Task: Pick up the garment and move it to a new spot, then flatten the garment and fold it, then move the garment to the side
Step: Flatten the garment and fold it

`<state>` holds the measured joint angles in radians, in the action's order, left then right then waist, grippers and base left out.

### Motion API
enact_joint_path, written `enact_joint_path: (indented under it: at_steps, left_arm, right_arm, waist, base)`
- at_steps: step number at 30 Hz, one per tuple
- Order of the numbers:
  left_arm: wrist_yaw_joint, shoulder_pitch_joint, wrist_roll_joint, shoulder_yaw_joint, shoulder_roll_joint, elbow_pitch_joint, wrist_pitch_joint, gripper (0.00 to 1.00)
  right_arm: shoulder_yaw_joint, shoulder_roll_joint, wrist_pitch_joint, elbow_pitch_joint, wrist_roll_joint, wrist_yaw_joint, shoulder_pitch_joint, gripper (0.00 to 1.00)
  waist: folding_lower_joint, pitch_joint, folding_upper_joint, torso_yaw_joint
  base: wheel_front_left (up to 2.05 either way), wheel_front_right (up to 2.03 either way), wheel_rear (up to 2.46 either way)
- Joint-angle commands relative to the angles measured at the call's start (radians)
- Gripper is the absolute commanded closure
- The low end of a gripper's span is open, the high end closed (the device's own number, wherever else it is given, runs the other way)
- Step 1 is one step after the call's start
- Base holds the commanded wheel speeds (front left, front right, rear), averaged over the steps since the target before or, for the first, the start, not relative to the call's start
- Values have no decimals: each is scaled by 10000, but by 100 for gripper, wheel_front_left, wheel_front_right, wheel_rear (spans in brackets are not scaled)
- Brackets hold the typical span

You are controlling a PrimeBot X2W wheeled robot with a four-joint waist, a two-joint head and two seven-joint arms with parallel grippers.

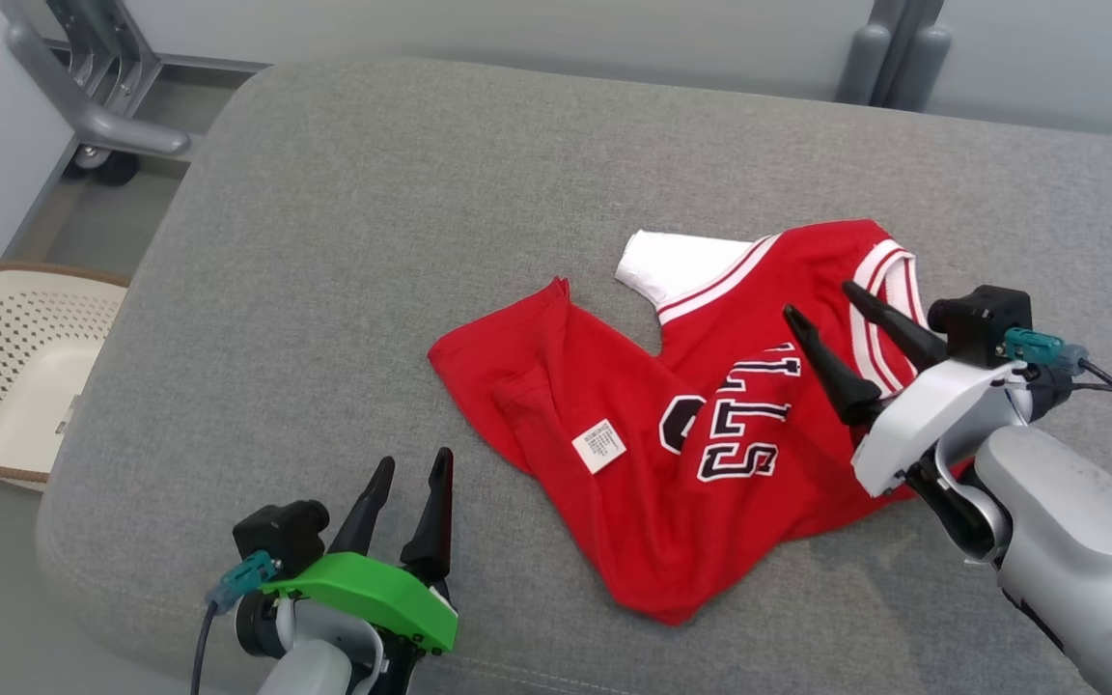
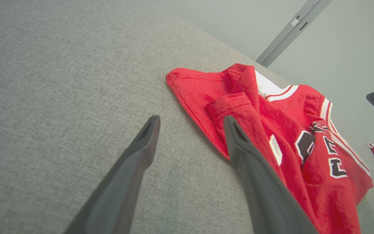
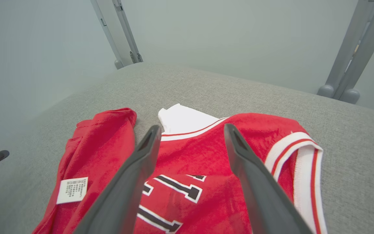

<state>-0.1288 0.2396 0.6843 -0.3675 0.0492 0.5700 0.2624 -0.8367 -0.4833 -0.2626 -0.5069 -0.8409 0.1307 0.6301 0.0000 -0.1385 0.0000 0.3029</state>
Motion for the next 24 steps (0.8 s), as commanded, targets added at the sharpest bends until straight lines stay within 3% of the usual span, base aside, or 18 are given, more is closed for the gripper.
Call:
enact_joint_path:
  at_steps: [1, 6, 14, 19, 24]
  left_arm:
    - [-21, 174, -24, -50, 30, -80, 31, 0]
    - [-21, 336, 99, -269, 24, -225, 31, 0]
    - [-21, 493, 417, -530, 22, -368, 31, 0]
    - [-21, 551, 537, -713, 22, -452, 31, 0]
    - [-21, 612, 601, -753, 23, -502, 31, 0]
  right_arm:
    - [527, 238, -23, -333, 394, -1, -114, 0]
    - [2041, 558, -25, -1481, 1710, -3, 360, 0]
    - [3187, 525, -26, -3307, 3070, -3, 1446, 0]
    - [3176, 506, 13, -4568, 3597, -3, 2102, 0]
    - [2707, 606, 751, -5565, 3694, -3, 2593, 0]
  waist:
    - [0, -251, 0, 234]
    - [0, -745, 0, 699]
    - [0, -1592, 0, 1442]
    - [0, -1894, 0, 1707]
    - [0, -2049, 0, 1820]
  base:
    - [0, 0, 0]
    - [0, 0, 0]
    - [0, 0, 0]
    - [0, 0, 0]
    - [0, 0, 0]
